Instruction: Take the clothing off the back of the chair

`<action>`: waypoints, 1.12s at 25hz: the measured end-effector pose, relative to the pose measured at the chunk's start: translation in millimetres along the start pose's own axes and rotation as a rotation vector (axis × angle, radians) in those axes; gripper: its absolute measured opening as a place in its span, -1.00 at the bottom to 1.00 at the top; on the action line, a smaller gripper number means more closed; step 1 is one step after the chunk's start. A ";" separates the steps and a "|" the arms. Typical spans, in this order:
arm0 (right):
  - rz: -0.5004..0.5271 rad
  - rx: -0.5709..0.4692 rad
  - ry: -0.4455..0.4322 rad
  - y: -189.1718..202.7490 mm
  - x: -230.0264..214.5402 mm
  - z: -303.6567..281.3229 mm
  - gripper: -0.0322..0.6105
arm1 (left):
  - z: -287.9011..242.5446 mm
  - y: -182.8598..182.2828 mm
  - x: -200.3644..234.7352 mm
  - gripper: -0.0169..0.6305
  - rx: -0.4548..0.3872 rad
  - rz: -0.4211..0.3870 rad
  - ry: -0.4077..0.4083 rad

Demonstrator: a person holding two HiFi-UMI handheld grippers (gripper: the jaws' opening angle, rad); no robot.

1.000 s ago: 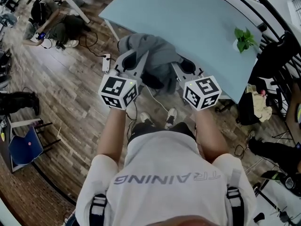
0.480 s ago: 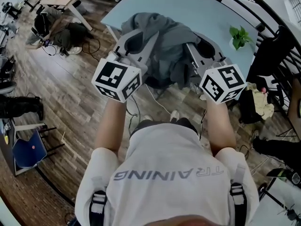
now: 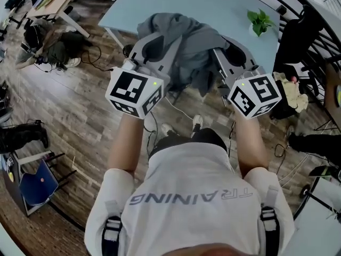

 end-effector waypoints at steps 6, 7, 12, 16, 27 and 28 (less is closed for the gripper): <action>-0.038 0.018 0.008 28.8 -11.0 38.6 -0.66 | 0.4 22.5 -42.3 -0.76 0.046 0.011 0.016; -0.047 0.019 -0.001 31.5 -13.6 47.5 -0.66 | 0.1 23.7 -52.2 -0.76 0.052 0.009 0.016; -0.062 0.035 -0.047 36.0 -30.9 99.7 -0.66 | -6.1 23.5 -108.9 -0.76 0.068 -0.001 -0.015; -0.045 0.049 -0.098 31.4 -43.1 138.7 -0.66 | -11.3 19.3 -152.9 -0.76 0.070 0.007 -0.074; -0.012 0.062 -0.136 35.2 -68.4 219.2 -0.66 | -22.5 15.9 -240.6 -0.76 0.103 -0.010 -0.113; -0.014 0.058 -0.132 35.5 -69.1 222.7 -0.66 | -22.8 15.5 -243.8 -0.76 0.102 -0.012 -0.110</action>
Point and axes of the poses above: the fingertips, and each gripper's own axes: z backward along the fingers, x to its left, y out of its underside, the point moved 2 cm from there along z, backward along the fingers, and after that the axes turned 7 degrees about -z, right-handed, at the moved point
